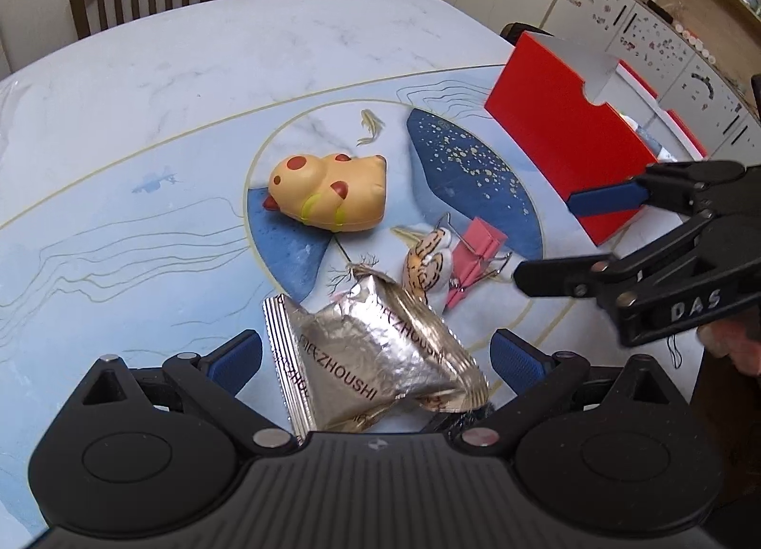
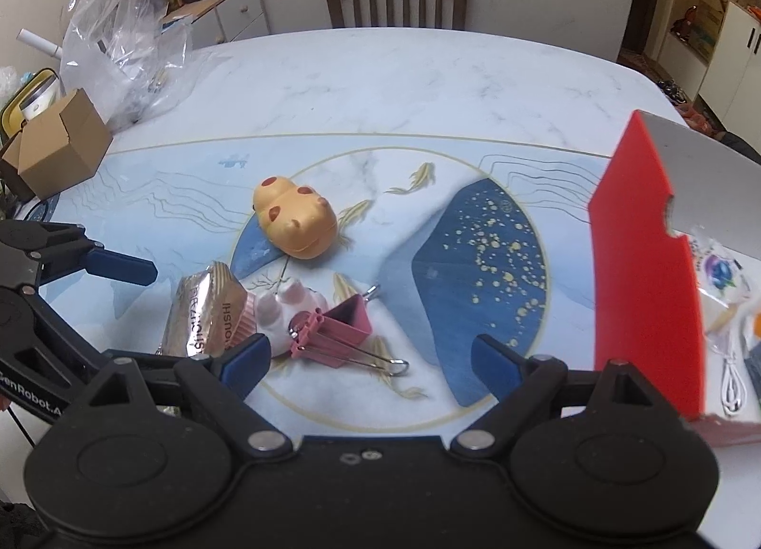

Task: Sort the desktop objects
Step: 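Close left gripper on silver snack packet while right gripper grasps pink binder clip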

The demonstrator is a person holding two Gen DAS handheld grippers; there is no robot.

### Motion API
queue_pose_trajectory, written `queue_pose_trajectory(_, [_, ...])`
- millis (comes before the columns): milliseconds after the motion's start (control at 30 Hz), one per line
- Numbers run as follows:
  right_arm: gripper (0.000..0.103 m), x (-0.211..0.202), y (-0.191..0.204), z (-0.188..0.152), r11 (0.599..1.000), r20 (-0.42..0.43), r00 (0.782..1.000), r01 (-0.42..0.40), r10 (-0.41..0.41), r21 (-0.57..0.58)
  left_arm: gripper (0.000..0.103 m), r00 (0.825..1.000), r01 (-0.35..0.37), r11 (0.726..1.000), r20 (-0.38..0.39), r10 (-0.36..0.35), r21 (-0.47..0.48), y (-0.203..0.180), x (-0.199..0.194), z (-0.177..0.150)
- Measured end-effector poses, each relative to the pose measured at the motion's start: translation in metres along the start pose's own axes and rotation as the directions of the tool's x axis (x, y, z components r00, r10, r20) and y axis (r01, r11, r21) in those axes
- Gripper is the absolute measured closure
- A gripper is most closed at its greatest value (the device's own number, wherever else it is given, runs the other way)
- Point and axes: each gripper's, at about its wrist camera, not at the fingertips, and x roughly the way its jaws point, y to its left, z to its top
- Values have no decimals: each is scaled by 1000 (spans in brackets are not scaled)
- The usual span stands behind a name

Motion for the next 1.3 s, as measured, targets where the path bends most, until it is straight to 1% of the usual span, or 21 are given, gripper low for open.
queue_pose_trajectory(67, [13,5,1,3,1000,-5,1000,-1,1,-2,0,1000,7,1000,-9,-7,-18,1,4,3])
queue_pose_trajectory(167, [14,15,1,6,1000,-17,1000,8,-8,-2,0,999,-24,1000,-28,24,-17,1,13,5])
queue_pose_trajectory(267, [16,24,1,8,1000,-33,999,-4,4,-3,0,999,-25,999,-48,23,-30,6,20,5])
queue_pose_trajectory(333, [19,30,3,9,1000,-46,999,-8,7,-15,0,998,-25,999,-57,24,-33,9,24,5])
queue_pose_trajectory(400, [24,37,5,9,999,-63,998,-20,18,-25,0,998,-25,999,-64,23,-34,11,27,5])
queue_pose_trajectory(500, [29,45,7,8,999,-83,996,-30,27,-33,0,997,-22,999,-77,18,-41,16,33,3])
queue_pose_trajectory(667, [32,50,6,6,997,-92,994,-65,61,-41,0,997,-21,999,-76,17,-50,22,37,1])
queue_pose_trajectory(733, [35,51,5,8,996,-89,993,-82,78,-38,1,997,-24,999,-75,20,-49,23,38,2])
queue_pose_trajectory(800, [45,50,6,9,994,-84,991,-105,102,-38,1,997,-24,998,-72,20,-51,23,38,2])
queue_pose_trajectory(867, [49,49,9,11,992,-82,990,-117,113,-50,1,998,-22,998,-68,19,-51,24,37,1])
queue_pose_trajectory(967, [58,48,10,12,990,-82,989,-130,126,-52,5,998,-18,998,-61,15,-61,25,35,0])
queue_pose_trajectory(1067, [67,46,11,12,990,-79,988,-135,131,-49,11,998,-19,997,-54,15,-76,26,32,-1])
queue_pose_trajectory(1167, [72,44,11,11,991,-74,989,-129,125,-44,19,999,-21,995,-45,17,-94,28,29,-3])
queue_pose_trajectory(1233, [73,42,10,10,992,-68,990,-123,120,-37,28,999,-17,994,-38,13,-106,28,27,-4])
queue_pose_trajectory(1300, [74,39,8,9,993,-63,992,-115,114,-24,30,999,-21,993,-30,17,-114,28,25,-5])
